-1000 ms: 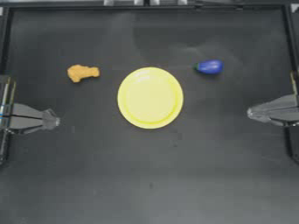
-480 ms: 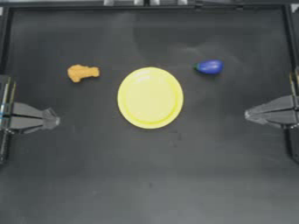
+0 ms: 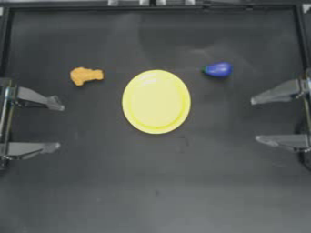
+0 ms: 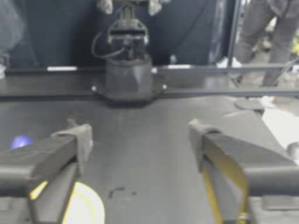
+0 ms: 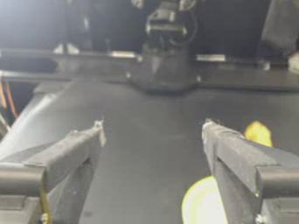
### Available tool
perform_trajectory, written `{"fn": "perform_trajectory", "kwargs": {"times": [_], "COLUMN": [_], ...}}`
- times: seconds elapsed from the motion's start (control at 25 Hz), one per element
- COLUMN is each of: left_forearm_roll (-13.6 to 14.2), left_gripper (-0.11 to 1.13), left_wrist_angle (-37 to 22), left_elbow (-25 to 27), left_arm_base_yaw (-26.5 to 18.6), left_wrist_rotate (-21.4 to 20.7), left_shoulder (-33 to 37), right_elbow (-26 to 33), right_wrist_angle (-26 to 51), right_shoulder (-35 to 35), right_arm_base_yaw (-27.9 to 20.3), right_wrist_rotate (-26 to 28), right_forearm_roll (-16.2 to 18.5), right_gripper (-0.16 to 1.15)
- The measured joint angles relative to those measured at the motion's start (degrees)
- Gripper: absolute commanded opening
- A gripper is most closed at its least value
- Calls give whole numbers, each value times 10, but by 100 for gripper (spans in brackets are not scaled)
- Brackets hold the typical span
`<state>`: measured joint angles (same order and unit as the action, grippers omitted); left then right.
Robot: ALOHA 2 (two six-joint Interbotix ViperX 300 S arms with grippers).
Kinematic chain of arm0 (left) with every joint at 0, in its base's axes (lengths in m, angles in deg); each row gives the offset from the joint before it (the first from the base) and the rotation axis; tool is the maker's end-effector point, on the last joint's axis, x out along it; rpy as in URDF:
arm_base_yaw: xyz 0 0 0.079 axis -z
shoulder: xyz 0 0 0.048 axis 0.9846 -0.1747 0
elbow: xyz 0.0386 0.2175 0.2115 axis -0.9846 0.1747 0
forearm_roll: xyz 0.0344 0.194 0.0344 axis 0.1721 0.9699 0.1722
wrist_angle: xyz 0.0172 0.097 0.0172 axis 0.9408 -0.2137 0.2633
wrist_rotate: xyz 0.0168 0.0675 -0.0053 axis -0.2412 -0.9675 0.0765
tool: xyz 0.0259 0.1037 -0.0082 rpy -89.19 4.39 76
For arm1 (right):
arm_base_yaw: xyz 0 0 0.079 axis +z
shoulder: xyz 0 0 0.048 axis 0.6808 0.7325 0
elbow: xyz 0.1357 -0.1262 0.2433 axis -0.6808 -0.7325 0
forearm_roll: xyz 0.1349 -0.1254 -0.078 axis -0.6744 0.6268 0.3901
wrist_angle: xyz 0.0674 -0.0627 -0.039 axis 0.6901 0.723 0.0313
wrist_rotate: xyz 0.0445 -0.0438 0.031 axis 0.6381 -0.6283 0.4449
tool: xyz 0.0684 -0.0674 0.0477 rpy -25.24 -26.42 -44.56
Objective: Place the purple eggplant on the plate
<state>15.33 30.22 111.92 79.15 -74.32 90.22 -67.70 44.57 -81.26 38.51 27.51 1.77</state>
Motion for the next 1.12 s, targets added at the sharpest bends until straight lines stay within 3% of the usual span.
{"fn": "perform_trajectory", "kwargs": {"times": [0.32,0.56,0.72,0.92,1.12], "left_forearm_roll": [0,0,0,-5,-7], "left_gripper": [103,103,103,103,103], "left_wrist_angle": [-4,-15,-19,-19,-19], "left_elbow": [0,0,0,0,0], "left_arm_base_yaw": [-11,-15,-18,-19,-19], "left_wrist_rotate": [1,2,4,4,4], "left_shoulder": [0,0,0,0,0], "right_elbow": [71,132,171,221,254], "right_wrist_angle": [228,357,410,459,490], "right_shoulder": [0,27,78,159,237], "right_arm_base_yaw": [-140,-191,-222,-279,-351], "right_wrist_rotate": [-5,-35,-91,-185,-302], "right_forearm_roll": [-13,-2,-6,-54,-146], "right_gripper": [99,99,99,99,99]}}
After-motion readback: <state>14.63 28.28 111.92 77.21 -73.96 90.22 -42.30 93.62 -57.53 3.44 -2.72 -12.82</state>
